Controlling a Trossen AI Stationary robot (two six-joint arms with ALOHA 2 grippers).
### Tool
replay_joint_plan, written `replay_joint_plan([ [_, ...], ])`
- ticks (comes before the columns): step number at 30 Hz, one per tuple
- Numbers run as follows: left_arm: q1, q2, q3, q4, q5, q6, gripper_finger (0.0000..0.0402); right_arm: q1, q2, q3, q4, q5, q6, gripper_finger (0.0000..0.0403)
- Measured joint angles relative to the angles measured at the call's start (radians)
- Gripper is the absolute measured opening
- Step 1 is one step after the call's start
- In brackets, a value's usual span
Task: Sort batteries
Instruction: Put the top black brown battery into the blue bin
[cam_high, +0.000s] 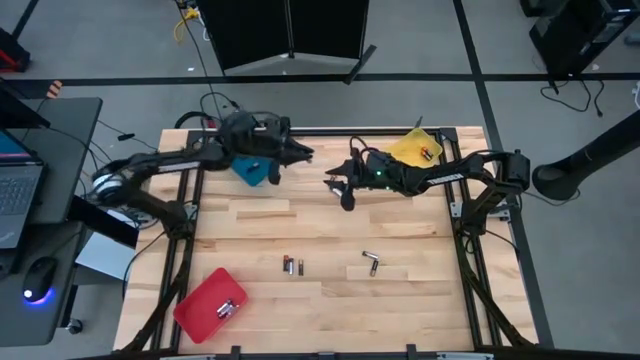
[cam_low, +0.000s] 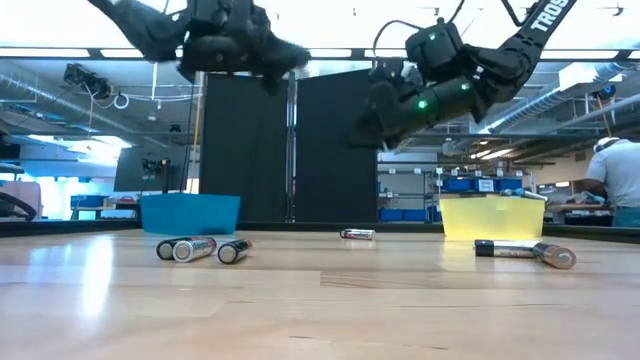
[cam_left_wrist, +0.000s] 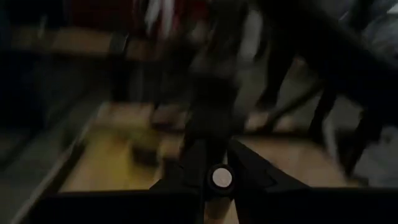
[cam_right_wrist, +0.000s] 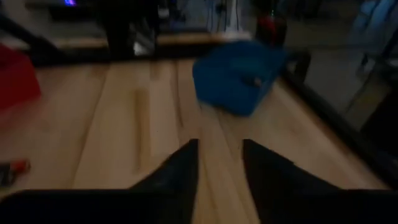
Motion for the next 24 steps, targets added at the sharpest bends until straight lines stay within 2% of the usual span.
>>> replay_joint_plan([
  [5,0.047,-0.078,0.161,-0.685,-0.230,0.172,0.0050,0.000,0.000,0.000,-0.090,0.000,-0.021,0.0021],
  [7,0.060,-0.080,0.221,-0.904,-0.329,0.200,0.0050,0.000,0.000,0.000,-0.118,0.000,-0.033,0.0011],
  [10,0.089,-0.075,0.251,-1.102,-0.459,0.228,0.0050,0.000,0.000,0.000,-0.136,0.000,-0.034,0.0023],
  [15,0.187,-0.043,0.242,-1.257,-0.532,0.260,0.0050,0.001,0.000,0.000,-0.154,0.000,-0.049,0.0011],
  [24,0.285,0.206,0.247,-1.253,-0.574,0.350,0.0050,0.006,0.000,0.000,-0.160,0.000,-0.046,0.0017],
])
